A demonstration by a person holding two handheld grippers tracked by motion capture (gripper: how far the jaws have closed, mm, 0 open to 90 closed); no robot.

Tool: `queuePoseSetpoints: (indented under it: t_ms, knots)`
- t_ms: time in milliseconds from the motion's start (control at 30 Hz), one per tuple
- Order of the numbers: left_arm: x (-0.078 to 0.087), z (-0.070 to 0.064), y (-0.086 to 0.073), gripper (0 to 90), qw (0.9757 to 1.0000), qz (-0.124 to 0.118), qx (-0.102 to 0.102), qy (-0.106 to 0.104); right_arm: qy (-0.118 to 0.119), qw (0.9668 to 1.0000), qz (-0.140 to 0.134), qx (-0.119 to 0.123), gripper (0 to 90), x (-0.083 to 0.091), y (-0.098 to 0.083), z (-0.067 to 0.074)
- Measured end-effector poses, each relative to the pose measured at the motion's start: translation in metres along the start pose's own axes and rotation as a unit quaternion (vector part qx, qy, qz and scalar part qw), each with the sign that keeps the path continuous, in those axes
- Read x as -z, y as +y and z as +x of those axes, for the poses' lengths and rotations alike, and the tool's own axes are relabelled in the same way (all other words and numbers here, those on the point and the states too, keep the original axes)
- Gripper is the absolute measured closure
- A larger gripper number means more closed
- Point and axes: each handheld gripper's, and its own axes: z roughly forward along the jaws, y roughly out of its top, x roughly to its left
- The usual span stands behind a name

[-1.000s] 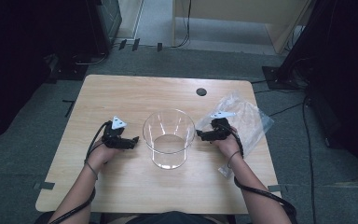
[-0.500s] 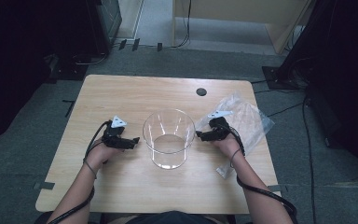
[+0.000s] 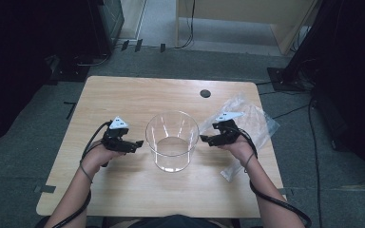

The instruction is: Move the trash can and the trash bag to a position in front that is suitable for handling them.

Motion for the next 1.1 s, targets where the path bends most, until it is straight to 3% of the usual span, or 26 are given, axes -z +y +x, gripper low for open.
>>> queuePoseSetpoints:
  t_ms: [300, 400, 433, 467, 500, 533, 633, 833, 967, 1000, 1033, 1067, 1100]
  knots:
    - [0.016, -0.009, 0.007, 13.4, 0.9991, -0.030, -0.015, -0.027, 0.035, 0.9992, 0.002, 0.021, 23.1, 0.012, -0.001, 0.017]
    - [0.022, -0.014, 0.008, 13.4, 0.9968, -0.042, -0.019, -0.066, 0.056, 0.9975, 0.002, 0.042, 23.1, 0.018, 0.000, 0.029]
    - [0.022, -0.014, 0.008, 13.4, 0.9968, -0.042, -0.019, -0.066, 0.062, 0.9968, -0.001, 0.049, 23.1, 0.020, 0.000, 0.032]
    - [0.023, -0.015, 0.008, 13.4, 0.9952, -0.045, -0.019, -0.084, 0.070, 0.9961, -0.003, 0.053, 23.1, 0.022, 0.000, 0.035]
    - [0.023, -0.015, 0.008, 13.4, 0.9952, -0.045, -0.019, -0.084, 0.070, 0.9961, -0.003, 0.053, 23.1, 0.022, 0.000, 0.035]
    - [0.023, -0.017, 0.009, 13.4, 0.9941, -0.045, -0.016, -0.097, 0.079, 0.9946, -0.004, 0.067, 23.8, 0.024, 0.001, 0.041]
    - [0.023, -0.018, 0.009, 14.5, 0.9938, -0.045, -0.020, -0.099, 0.086, 0.9931, -0.003, 0.079, 23.8, 0.024, 0.001, 0.045]
    - [0.023, -0.014, 0.010, 14.6, 0.9953, -0.055, -0.022, -0.077, 0.085, 0.9924, -0.008, 0.089, 23.8, 0.019, 0.002, 0.046]
    - [0.020, -0.009, 0.010, 14.6, 0.9959, -0.062, -0.006, -0.065, 0.080, 0.9924, -0.006, 0.093, 23.8, 0.012, 0.003, 0.044]
    - [0.019, -0.006, 0.011, 15.5, 0.9959, -0.065, 0.009, -0.061, 0.078, 0.9925, -0.006, 0.094, 23.8, 0.009, 0.004, 0.043]
    - [0.019, -0.006, 0.011, 22.6, 0.9959, -0.065, 0.009, -0.061, 0.078, 0.9925, -0.006, 0.094, 23.8, 0.009, 0.004, 0.043]
    - [0.019, -0.003, 0.013, 31.7, 0.9951, -0.069, 0.022, -0.067, 0.075, 0.9931, -0.009, 0.089, 23.8, 0.006, 0.005, 0.043]
    - [0.018, -0.002, 0.014, 31.7, 0.9946, -0.074, 0.035, -0.065, 0.075, 0.9931, -0.009, 0.089, 23.8, 0.006, 0.005, 0.043]
